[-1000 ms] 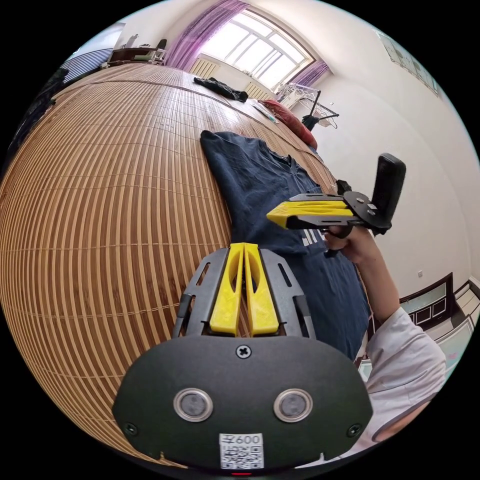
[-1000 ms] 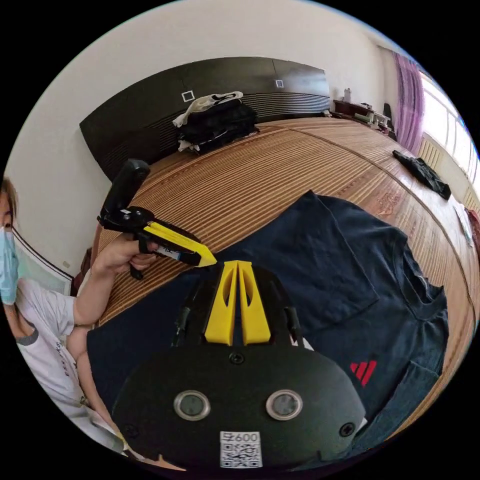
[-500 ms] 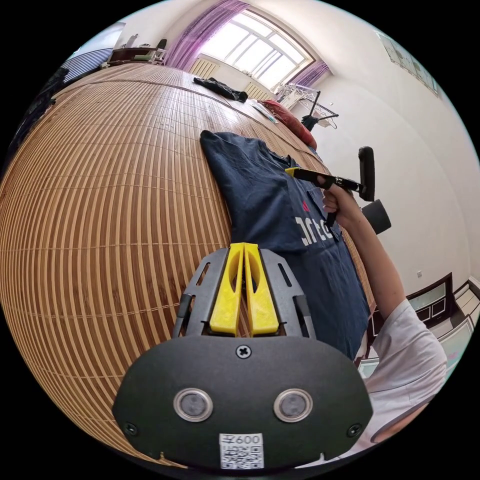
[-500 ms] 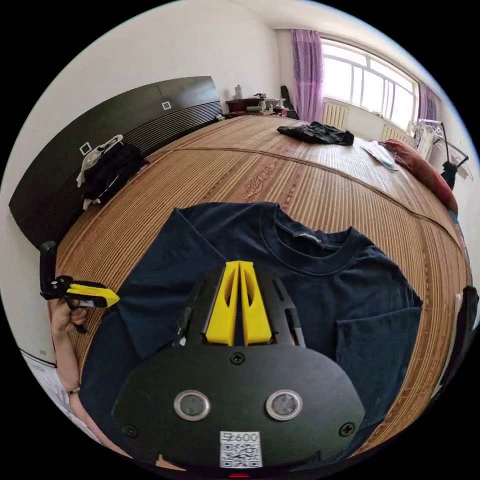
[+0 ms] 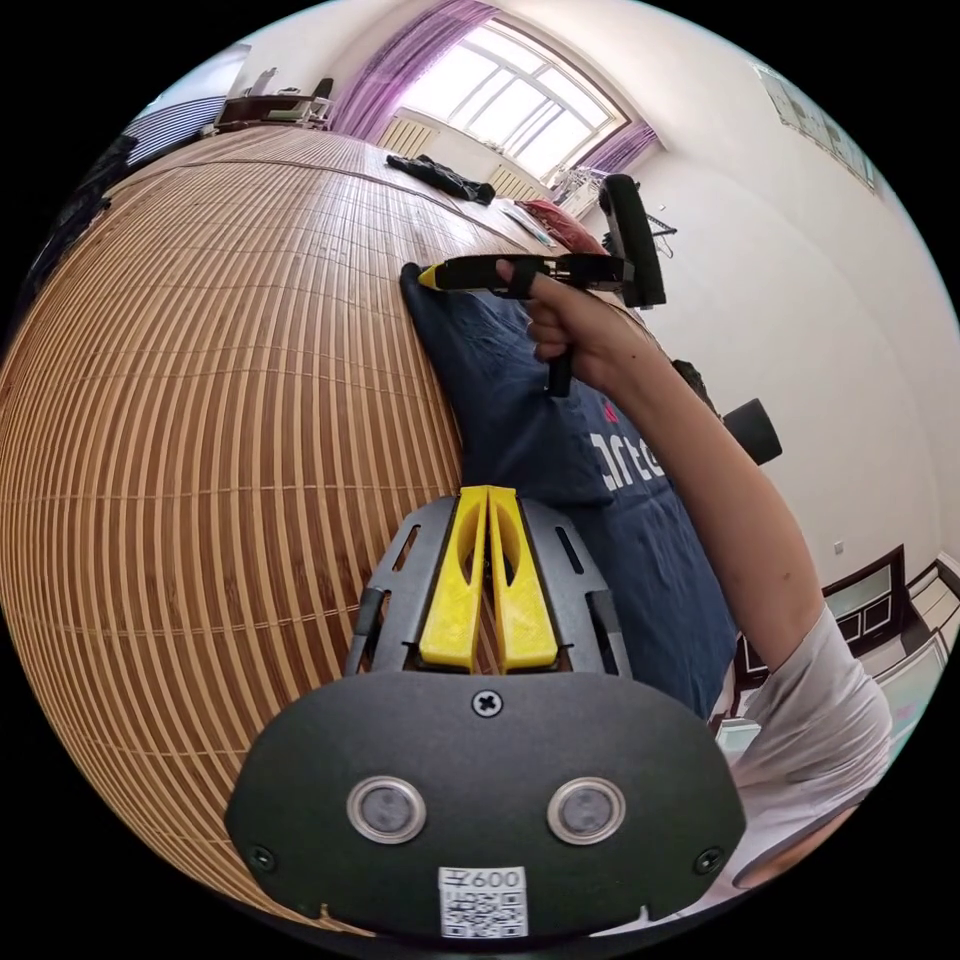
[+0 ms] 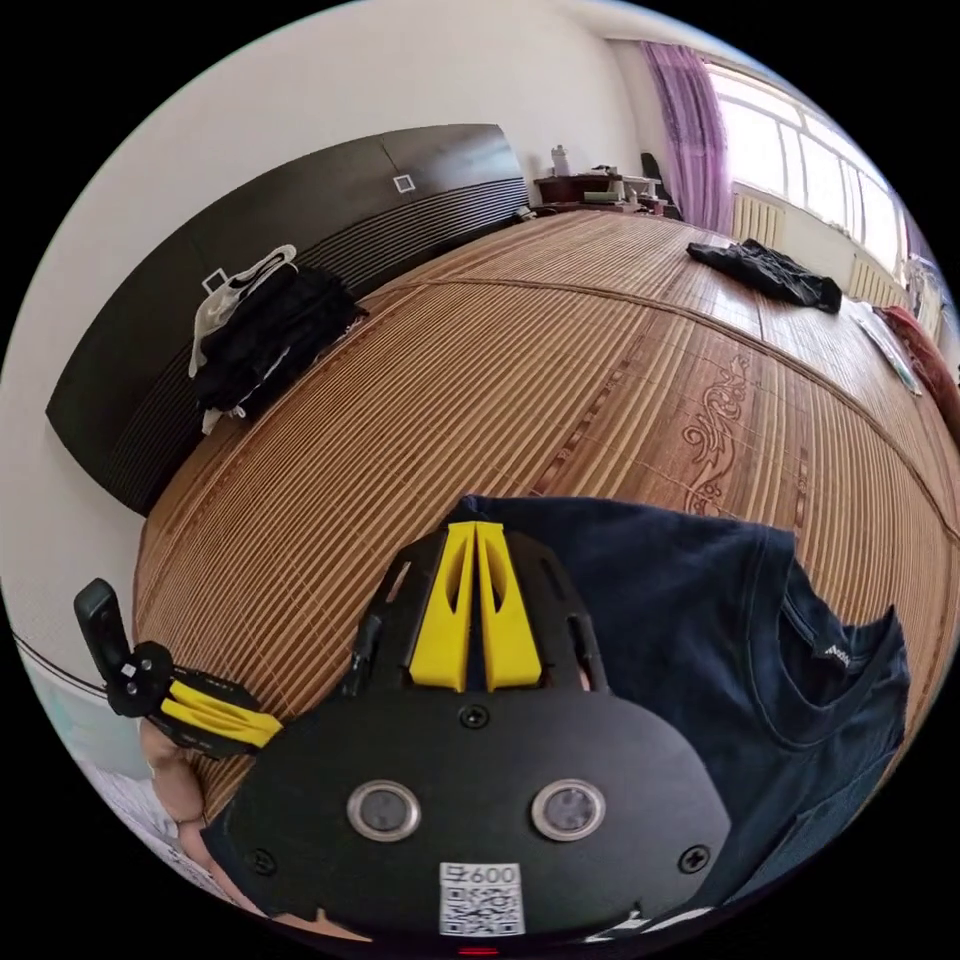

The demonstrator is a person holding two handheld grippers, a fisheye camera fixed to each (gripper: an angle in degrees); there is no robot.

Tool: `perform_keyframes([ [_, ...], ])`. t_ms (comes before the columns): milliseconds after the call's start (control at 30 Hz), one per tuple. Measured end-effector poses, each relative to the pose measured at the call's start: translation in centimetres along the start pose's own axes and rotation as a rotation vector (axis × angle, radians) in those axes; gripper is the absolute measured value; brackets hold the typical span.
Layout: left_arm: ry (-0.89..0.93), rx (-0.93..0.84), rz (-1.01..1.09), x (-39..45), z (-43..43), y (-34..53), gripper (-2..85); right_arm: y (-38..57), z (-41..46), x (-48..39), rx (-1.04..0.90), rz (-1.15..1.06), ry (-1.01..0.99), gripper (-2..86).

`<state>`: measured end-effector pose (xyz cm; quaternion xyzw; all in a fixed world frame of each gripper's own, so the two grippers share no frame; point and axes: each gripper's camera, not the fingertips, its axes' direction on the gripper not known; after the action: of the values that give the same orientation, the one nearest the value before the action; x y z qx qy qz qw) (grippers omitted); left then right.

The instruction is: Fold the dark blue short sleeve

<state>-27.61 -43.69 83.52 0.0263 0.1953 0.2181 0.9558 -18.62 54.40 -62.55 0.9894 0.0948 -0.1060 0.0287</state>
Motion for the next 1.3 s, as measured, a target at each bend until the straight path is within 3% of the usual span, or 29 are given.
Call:
perform_keyframes([
  [133, 0.005, 0.000, -0.002, -0.1, 0.0, 0.0, 0.0, 0.3, -1.6, -1.6, 0.126, -0.005, -0.030, -0.8],
  [200, 0.009, 0.001, -0.004, -0.2, 0.0, 0.0, -0.1, -0.1, -0.9, -2.4, 0.090, -0.032, -0.062, -0.8],
  [267, 0.010, 0.001, -0.004, -0.2, 0.0, 0.0, -0.1, -0.6, 1.0, -3.0, -0.011, -0.060, 0.046, -0.8],
  [400, 0.004, -0.001, -0.003, -0.1, 0.0, 0.1, 0.0, -0.5, 1.7, -2.9, -0.003, -0.071, 0.037, -0.8],
  [567, -0.001, 0.000, 0.001, 0.1, 0.0, 0.1, -0.1, 1.3, -2.2, -3.5, 0.183, -0.086, 0.060, -0.8],
  [767, -0.005, -0.001, 0.002, 0.2, 0.0, 0.2, 0.0, 2.4, -0.5, -0.8, -0.099, -0.023, 0.045, -0.8],
  [1067, 0.008, 0.000, -0.003, 0.1, 0.2, 0.5, 0.0, 8.2, -3.3, 5.7, 0.004, 0.189, -0.090, -0.8],
  [1300, 0.009, 0.000, -0.003, 0.3, 0.3, 0.8, 0.0, 12.5, -5.5, 5.0, -0.025, 0.110, 0.040, -0.8],
])
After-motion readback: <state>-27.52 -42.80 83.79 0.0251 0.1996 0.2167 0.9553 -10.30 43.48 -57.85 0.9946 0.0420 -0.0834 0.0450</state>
